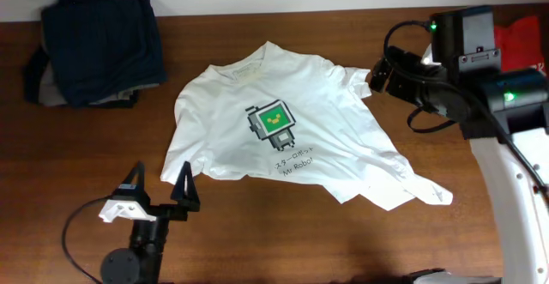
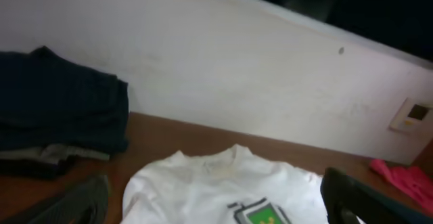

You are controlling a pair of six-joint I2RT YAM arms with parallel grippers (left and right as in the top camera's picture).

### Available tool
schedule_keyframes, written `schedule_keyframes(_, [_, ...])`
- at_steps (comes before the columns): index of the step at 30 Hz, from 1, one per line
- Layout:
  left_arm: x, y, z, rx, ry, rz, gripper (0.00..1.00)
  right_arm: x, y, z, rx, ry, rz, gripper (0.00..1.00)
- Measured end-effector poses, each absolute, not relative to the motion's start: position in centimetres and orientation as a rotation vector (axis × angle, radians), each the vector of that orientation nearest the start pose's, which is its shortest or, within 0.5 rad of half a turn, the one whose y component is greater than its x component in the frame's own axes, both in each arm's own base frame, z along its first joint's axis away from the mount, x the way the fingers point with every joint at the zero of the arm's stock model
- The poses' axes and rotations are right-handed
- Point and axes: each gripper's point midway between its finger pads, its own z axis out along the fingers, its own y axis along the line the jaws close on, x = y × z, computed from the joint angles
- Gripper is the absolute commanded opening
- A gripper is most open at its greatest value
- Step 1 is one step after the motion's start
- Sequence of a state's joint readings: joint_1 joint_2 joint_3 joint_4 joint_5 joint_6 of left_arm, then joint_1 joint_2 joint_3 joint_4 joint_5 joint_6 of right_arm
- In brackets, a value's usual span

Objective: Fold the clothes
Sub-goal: 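Grasp the T-shirt's left and right edges with both grippers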

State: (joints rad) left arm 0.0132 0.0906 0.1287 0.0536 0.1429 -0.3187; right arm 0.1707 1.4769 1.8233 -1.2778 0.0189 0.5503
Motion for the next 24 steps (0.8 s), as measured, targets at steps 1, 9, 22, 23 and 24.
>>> schedule_keyframes(1, [24.4, -2.1, 25.0, -0.129, 1.48, -0.353, 0.99, 35.0, 5.7, 31.6, 0.485, 2.483, 0.269, 0.99])
schedule_keyframes(9, [33.7, -1.9, 27.0, 0.041, 2.404, -0.155, 0.99, 34.0, 5.5, 30.1, 0.499, 2.564, 0.236, 0.99])
schedule_keyframes(22, [35.1, -0.2, 7.0, -0.032, 3.212, -0.268, 0.99, 33.6, 5.5, 29.8, 0.503, 2.585, 0.227, 0.99])
schedule_keyframes(23, [34.8, -0.1, 5.6, -0.038, 3.258, -0.271, 0.99, 33.6, 5.5, 29.8, 0.502, 2.585, 0.227, 0.99])
schedule_keyframes(24, [34.4, 0.0, 3.8, -0.045, 3.314, -0.266, 0.98, 33.6, 5.5, 29.8, 0.503, 2.585, 0.227, 0.99])
